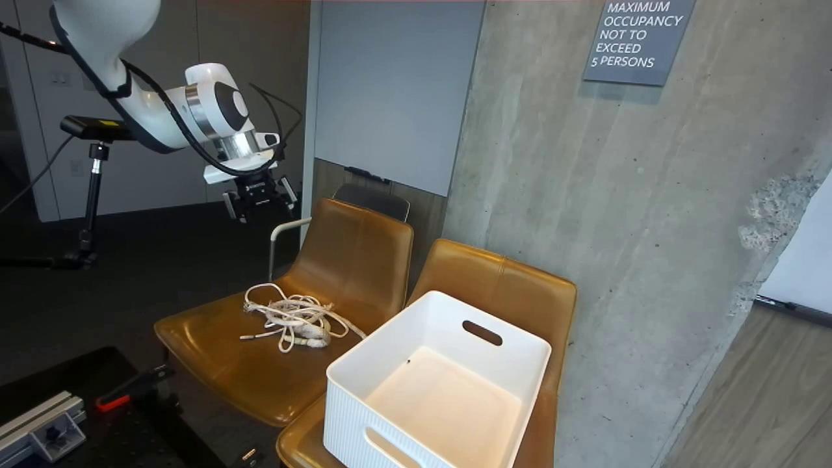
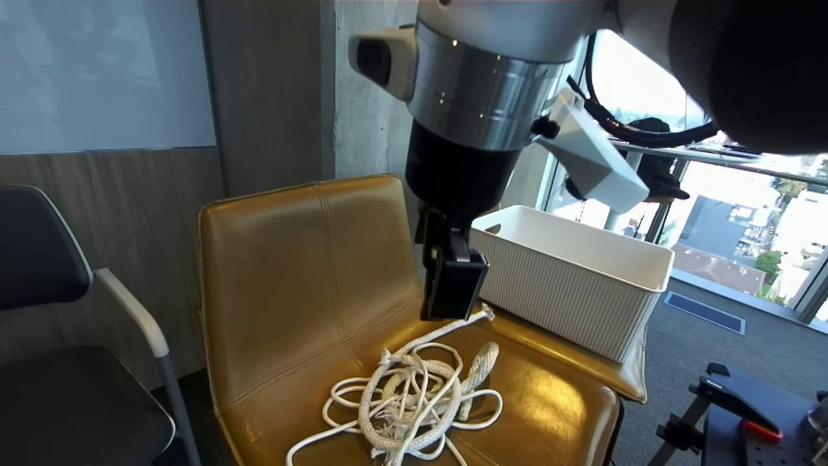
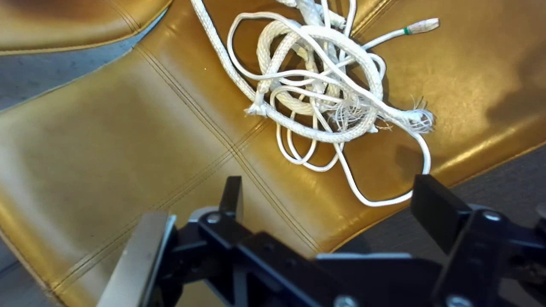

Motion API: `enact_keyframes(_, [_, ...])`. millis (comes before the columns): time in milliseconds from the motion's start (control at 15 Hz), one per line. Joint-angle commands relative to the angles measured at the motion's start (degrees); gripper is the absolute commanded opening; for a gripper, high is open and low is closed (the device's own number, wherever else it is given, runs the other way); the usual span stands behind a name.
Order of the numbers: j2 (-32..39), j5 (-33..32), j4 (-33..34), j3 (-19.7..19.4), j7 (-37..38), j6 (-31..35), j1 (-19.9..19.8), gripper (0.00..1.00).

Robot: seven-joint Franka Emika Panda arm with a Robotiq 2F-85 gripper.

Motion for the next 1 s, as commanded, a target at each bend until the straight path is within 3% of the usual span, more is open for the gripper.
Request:
enact_keyframes(0, [7.61, -2.97, 2.89, -2.47, -5.59, 5.38, 0.73, 1.00])
enact_keyframes(400, [18.60, -2.24, 6.55, -5.65, -14.52, 11.38, -0.88, 1.00])
enact_keyframes(933, [33.20, -0.41, 18.32, -7.39, -20.25, 11.11, -2.03, 1.00])
